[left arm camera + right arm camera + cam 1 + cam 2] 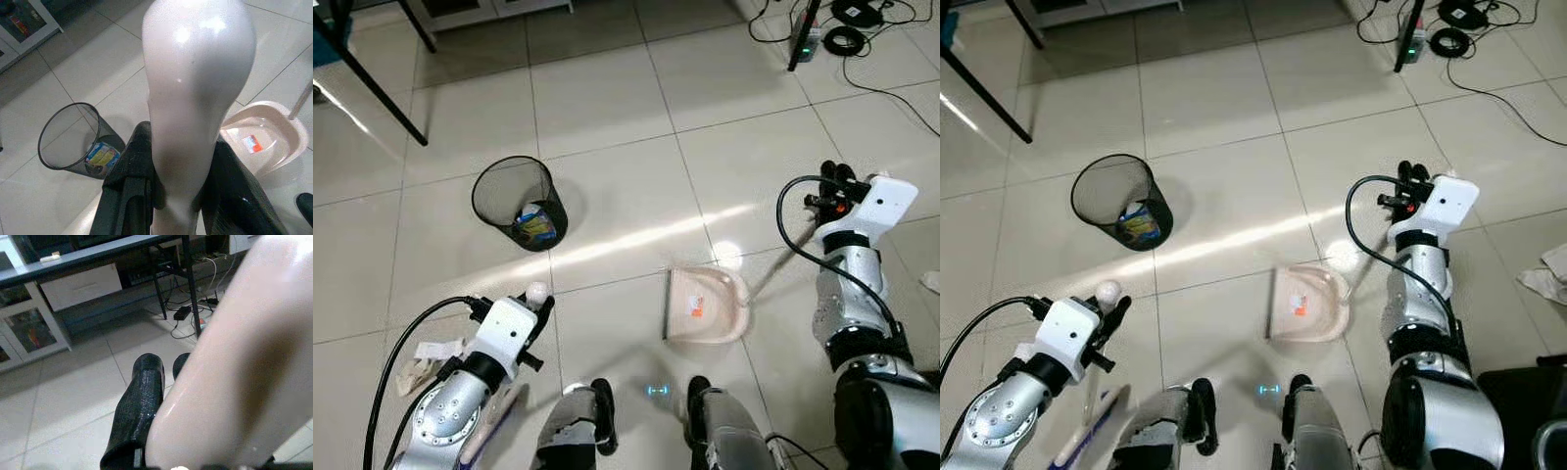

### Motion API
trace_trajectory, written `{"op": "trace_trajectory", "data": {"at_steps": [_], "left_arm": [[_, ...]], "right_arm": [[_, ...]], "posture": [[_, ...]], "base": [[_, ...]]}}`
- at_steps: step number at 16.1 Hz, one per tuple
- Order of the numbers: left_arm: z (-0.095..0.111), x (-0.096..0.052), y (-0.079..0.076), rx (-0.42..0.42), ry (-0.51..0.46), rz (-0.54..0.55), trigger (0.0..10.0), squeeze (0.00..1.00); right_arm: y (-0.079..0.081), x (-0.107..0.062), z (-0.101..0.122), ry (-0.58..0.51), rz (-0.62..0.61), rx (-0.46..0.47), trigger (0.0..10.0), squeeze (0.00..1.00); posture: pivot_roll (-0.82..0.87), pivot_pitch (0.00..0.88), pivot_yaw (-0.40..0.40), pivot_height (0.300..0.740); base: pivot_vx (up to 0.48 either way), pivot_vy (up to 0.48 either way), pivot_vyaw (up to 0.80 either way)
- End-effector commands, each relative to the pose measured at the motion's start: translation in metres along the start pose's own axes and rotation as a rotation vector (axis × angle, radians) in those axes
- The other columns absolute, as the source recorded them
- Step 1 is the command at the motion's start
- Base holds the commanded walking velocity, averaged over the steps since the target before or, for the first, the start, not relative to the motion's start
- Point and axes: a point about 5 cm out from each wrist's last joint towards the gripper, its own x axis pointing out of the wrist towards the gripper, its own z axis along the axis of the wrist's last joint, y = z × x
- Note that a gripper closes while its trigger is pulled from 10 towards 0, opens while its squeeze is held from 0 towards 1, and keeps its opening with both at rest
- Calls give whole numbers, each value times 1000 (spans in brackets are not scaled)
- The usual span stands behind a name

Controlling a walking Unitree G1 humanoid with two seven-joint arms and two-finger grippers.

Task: Sweep floor

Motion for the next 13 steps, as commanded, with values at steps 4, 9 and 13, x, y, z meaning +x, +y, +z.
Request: {"op": "trace_trajectory", "data": {"at_steps": [4,9,13], "left_arm": [[-7,1,0,5,23,15,10000,0],[-8,6,2,-25,12,50,10000,0],[-9,12,3,-66,1,70,10000,0]], "right_arm": [[15,-7,0,-22,45,61,0,0],[30,-20,22,-48,137,209,0,0],[16,-31,38,-19,46,336,0,0]], "posture": [[121,281,55,740],[90,275,52,740],[62,274,51,740]], "base": [[0,0,0],[0,0,0],[0,0,0]]}}
